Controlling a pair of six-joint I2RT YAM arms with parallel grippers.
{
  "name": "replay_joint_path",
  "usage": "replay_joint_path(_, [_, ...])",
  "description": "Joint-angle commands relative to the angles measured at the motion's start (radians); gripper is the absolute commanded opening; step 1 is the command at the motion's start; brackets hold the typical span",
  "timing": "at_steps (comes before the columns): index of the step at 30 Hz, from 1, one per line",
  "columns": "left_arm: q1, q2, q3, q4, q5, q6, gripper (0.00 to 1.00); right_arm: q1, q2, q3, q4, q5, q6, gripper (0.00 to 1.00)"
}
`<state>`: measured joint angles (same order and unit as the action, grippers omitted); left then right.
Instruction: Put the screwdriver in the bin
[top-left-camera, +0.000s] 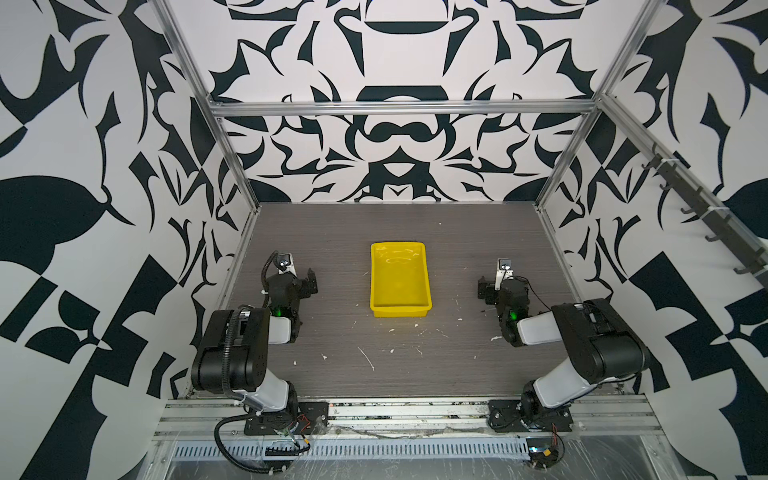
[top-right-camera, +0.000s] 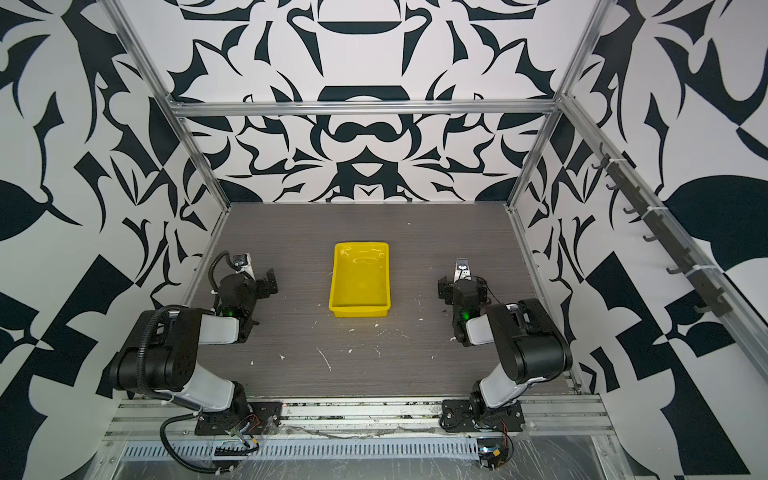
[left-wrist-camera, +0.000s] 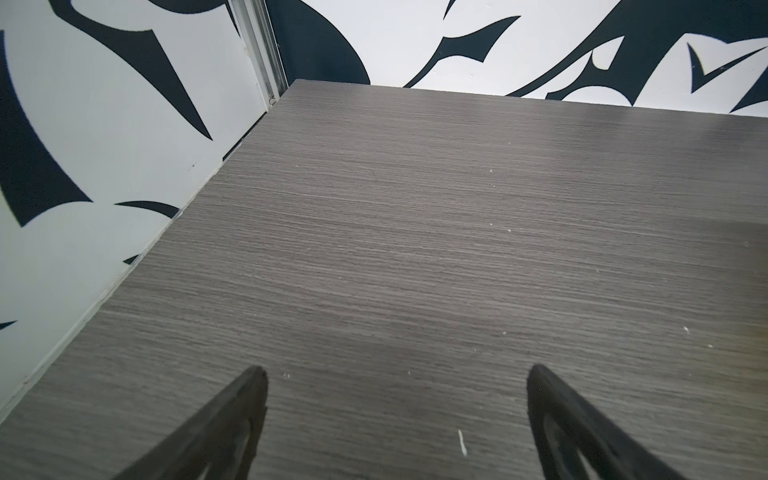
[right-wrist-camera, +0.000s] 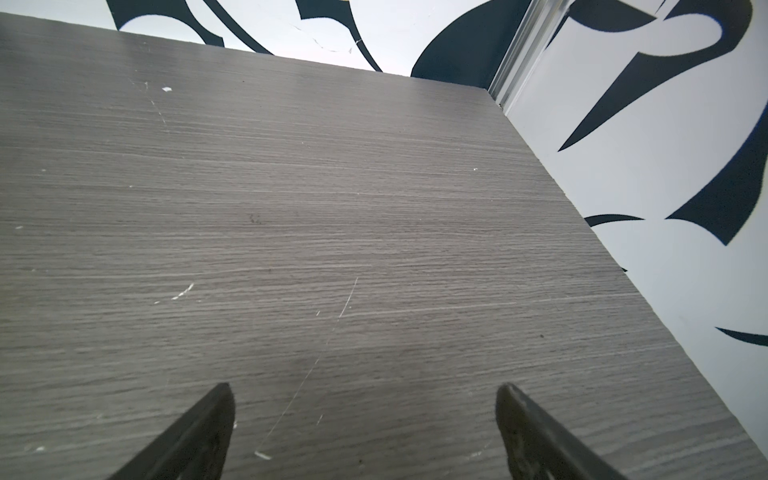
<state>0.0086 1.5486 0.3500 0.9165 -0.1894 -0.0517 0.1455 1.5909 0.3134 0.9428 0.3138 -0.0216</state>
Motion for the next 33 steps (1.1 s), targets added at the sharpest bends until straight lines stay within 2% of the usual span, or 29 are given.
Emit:
replay_joint_path(1, [0.003,0.002,0.010,0.016,0.010,-0.001,1.00,-0.003,-0.029,0.019,0.029,0.001,0.006,1.00])
replay_joint_path(11, [0.004,0.002,0.010,0.016,0.008,-0.002,1.00,-0.001,-0.035,0.001,0.062,-0.002,0.007,1.00])
replay_joint_path(17, [0.003,0.002,0.008,0.018,0.007,-0.003,1.00,0.002,-0.171,-0.030,-0.004,0.003,0.015,1.00])
replay_joint_path(21, [0.004,0.001,0.005,0.024,0.004,-0.005,1.00,0.004,-0.335,-0.022,-0.183,0.004,0.048,1.00])
replay_joint_path(26, [0.002,-0.060,-0.039,0.071,0.032,0.006,1.00,0.003,-0.532,0.050,-0.490,-0.099,0.101,1.00])
replay_joint_path(27, [0.000,-0.110,-0.029,0.006,0.034,0.005,1.00,0.003,-0.568,0.070,-0.557,-0.110,0.117,1.00])
replay_joint_path(28, [-0.004,-0.181,0.000,-0.115,0.035,-0.002,1.00,0.004,-0.597,0.085,-0.611,-0.168,0.119,1.00])
replay_joint_path(30, [-0.006,-0.357,0.127,-0.507,0.068,-0.071,1.00,0.003,-0.643,0.105,-0.697,-0.192,0.130,1.00])
replay_joint_path(31, [-0.008,-0.425,0.203,-0.698,0.093,-0.106,1.00,0.003,-0.664,0.114,-0.743,-0.184,0.159,1.00])
replay_joint_path(33, [-0.017,-0.510,0.279,-0.883,0.142,-0.164,1.00,0.003,-0.702,0.153,-0.863,-0.132,0.229,1.00])
